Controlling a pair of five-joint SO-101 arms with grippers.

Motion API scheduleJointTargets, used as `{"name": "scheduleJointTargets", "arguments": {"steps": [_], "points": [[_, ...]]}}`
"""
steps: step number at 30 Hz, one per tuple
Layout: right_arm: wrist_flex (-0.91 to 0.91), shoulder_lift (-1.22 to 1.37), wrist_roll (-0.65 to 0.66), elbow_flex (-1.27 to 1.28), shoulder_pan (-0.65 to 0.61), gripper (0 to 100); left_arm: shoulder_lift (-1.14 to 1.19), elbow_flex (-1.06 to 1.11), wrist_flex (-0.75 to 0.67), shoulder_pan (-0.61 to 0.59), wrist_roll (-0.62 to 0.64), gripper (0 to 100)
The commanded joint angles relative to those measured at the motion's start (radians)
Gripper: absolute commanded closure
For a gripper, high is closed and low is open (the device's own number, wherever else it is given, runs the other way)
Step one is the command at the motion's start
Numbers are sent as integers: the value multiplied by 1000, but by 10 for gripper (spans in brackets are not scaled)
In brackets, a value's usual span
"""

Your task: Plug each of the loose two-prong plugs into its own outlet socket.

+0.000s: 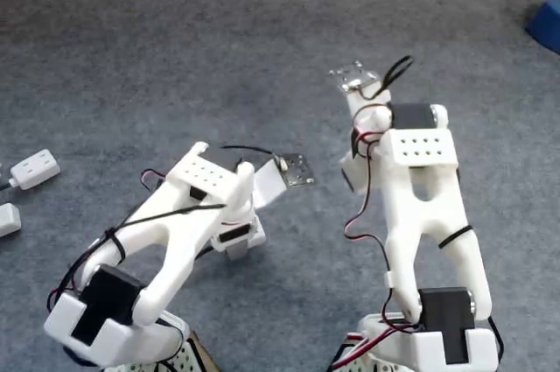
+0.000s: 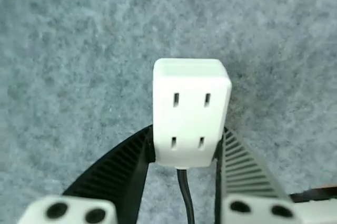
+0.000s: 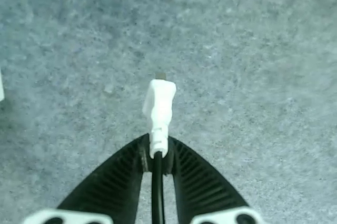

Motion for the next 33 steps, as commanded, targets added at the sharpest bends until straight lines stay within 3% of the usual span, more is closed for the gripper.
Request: {"name": "scheduleJointTargets", "arguments": {"steps": [1,5,10,15,18,24,33], "points": [[10,-42,12,-2,-13,991,-48,5,-12,-16,-8,763],[18,-42,12,2,-15,991,-54,1,-17,-68,-11,700],[25,-42,14,10,-53,991,-56,-47,-18,-130,15,707],[85,-42,81,16,-130,991,-56,-159,-18,-303,149,811],[211,-30,114,-31,-232,991,-56,-165,-29,-435,196,793],[334,90,46,-228,-354,991,-47,-108,-155,-653,328,787],[334,243,-115,-305,-538,991,-48,143,-474,-690,407,788]]}}
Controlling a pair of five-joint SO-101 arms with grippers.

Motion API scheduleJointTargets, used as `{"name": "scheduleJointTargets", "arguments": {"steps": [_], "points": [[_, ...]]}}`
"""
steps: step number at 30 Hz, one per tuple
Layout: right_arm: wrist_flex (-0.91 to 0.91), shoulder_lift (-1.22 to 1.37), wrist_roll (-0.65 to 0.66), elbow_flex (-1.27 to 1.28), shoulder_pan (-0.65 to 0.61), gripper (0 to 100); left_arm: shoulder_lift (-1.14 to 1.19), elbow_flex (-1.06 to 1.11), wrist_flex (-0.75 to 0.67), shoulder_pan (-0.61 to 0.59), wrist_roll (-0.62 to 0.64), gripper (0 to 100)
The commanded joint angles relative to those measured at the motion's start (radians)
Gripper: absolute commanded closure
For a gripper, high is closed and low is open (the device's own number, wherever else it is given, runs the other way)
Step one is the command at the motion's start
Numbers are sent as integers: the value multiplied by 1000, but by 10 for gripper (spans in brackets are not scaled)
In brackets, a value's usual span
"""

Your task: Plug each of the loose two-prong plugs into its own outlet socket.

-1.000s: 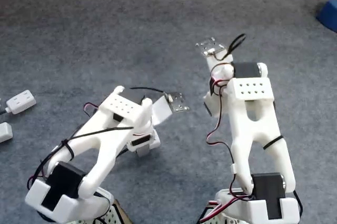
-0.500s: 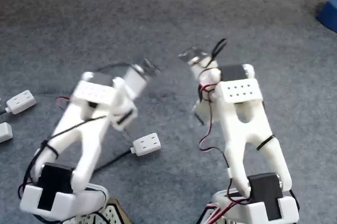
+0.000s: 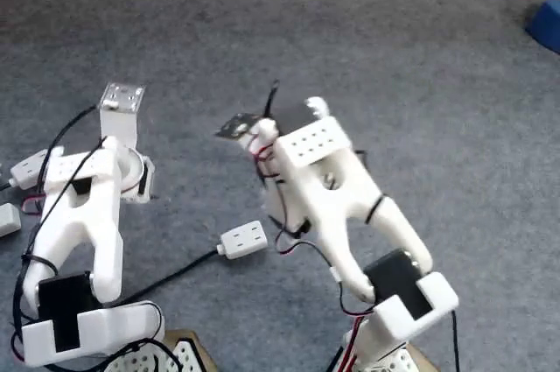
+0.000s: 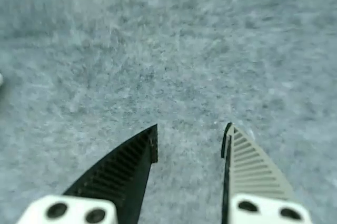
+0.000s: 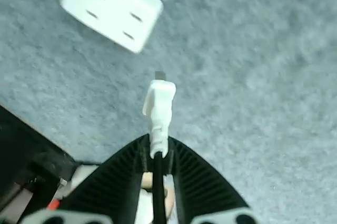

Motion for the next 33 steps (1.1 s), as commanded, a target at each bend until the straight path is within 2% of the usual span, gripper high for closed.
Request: {"name": "scheduleJointTargets", "arguments": {"steps": [1,7,25,33], "points": [[24,-21,-64,-97,-74,991,-24,71,-124,8,15,788],[25,-28,-138,-168,-122,991,-24,119,-181,24,11,789],[24,-19,-138,-107,-117,991,-22,124,-206,24,14,790],[18,119,-133,-130,-116,991,-22,125,-206,24,15,790]]}}
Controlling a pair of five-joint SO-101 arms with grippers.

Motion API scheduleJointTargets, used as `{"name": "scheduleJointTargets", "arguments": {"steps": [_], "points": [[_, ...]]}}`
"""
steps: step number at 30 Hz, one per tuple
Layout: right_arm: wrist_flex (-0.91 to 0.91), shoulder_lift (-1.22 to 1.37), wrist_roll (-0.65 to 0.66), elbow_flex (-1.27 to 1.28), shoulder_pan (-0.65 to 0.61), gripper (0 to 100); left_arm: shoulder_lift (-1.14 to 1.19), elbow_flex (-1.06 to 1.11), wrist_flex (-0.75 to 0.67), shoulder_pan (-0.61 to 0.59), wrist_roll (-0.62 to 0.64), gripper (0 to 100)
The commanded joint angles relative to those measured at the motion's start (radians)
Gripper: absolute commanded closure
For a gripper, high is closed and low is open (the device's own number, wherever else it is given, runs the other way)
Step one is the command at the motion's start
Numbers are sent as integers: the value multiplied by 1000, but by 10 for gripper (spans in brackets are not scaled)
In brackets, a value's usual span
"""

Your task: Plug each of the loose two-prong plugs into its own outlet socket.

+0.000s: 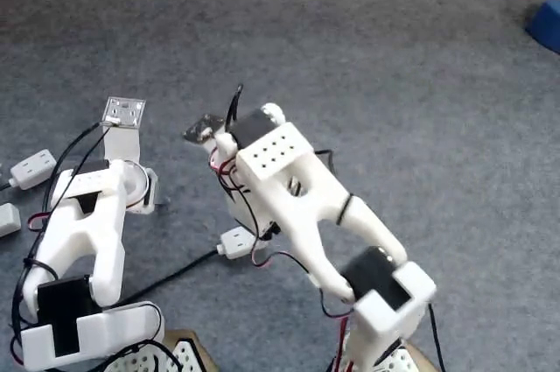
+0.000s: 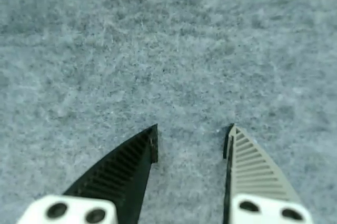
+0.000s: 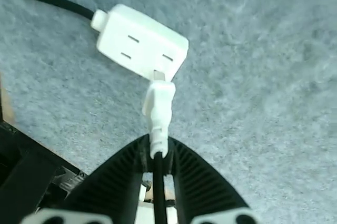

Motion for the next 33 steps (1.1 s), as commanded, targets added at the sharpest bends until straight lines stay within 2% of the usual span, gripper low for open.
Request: {"name": "scheduleJointTargets", "arguments": {"steps": [1,21,33], "points": [[15,5,-5,-38,-2,991,-19,2,-28,19,9,790],[-2,13,-57,-73,1,991,-19,2,-28,19,9,790],[-41,125,-64,-113,1,991,-19,2,-28,18,9,790]]}}
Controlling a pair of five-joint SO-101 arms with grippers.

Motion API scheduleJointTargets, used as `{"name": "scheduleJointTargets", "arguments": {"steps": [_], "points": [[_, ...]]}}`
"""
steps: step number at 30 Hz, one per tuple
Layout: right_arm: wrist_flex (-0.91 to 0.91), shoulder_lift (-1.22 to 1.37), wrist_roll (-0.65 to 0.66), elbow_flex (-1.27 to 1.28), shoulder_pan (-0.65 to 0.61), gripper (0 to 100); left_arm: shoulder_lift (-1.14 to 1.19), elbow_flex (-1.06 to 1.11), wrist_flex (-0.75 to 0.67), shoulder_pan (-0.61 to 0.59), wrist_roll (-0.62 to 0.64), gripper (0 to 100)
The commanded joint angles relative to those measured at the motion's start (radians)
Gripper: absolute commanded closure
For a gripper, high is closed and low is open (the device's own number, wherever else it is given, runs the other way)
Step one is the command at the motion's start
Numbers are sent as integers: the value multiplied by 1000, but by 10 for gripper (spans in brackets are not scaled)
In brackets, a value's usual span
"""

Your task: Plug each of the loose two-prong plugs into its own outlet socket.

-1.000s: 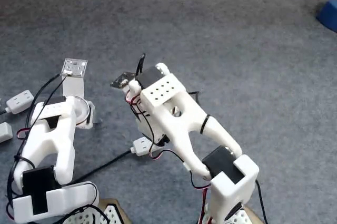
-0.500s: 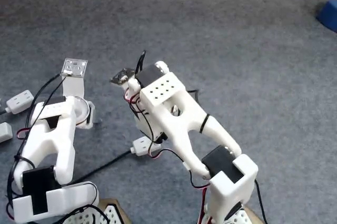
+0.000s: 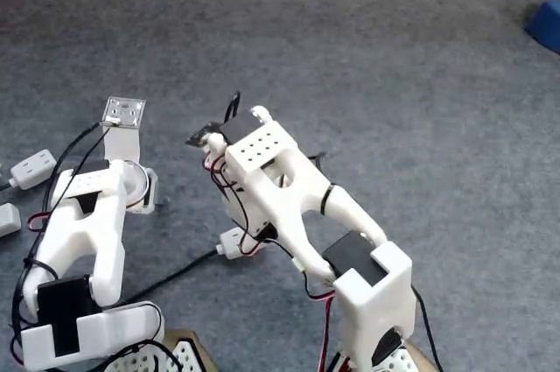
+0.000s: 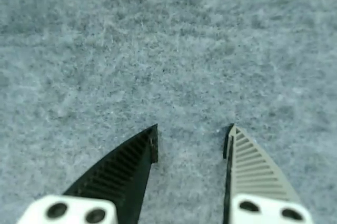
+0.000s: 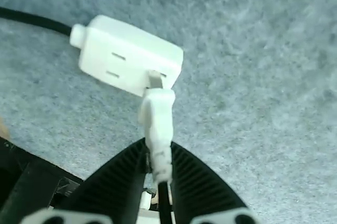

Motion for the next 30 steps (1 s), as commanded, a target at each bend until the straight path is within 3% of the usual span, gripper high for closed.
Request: {"name": "scheduleJointTargets", "arguments": {"steps": [1,30], "points": [[-16,-13,-9,-67,-1,991,-19,2,-28,18,9,790],[39,-12,-9,-128,-19,972,-19,2,-28,18,9,790]]}}
